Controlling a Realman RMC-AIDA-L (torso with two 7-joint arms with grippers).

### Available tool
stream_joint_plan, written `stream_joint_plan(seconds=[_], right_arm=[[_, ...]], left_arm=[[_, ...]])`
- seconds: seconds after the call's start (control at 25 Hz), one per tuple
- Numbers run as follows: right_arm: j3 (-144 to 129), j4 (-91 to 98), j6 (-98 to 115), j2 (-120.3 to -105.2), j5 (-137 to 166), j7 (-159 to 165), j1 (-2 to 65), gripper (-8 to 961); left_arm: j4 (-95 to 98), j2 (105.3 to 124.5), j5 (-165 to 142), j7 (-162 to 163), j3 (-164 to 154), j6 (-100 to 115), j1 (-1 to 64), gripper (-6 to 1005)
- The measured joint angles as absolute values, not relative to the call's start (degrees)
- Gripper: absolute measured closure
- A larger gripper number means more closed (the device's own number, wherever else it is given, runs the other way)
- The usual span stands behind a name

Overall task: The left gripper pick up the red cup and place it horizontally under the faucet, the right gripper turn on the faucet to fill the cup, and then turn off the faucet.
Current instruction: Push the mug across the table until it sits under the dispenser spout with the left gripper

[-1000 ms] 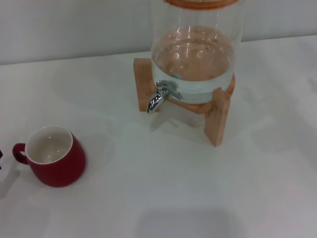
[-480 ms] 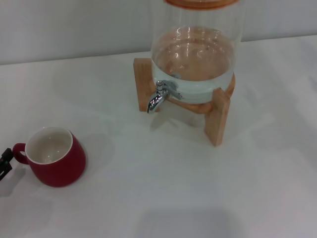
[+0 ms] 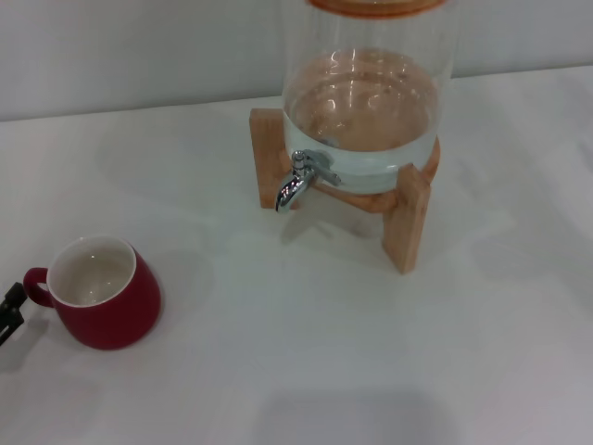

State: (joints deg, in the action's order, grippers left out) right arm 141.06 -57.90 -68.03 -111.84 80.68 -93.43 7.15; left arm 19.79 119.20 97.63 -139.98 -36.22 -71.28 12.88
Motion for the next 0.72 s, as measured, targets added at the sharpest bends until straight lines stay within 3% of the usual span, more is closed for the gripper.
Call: stream_joint_plan(seconds=[0.72], right_arm=[[141.06, -57.33, -67.78, -111.55, 80.68, -93.43, 7.51, 234]], left_arm=[[18.17, 119.27, 97.2, -140.16, -36.21, -70.16, 13.38, 266]])
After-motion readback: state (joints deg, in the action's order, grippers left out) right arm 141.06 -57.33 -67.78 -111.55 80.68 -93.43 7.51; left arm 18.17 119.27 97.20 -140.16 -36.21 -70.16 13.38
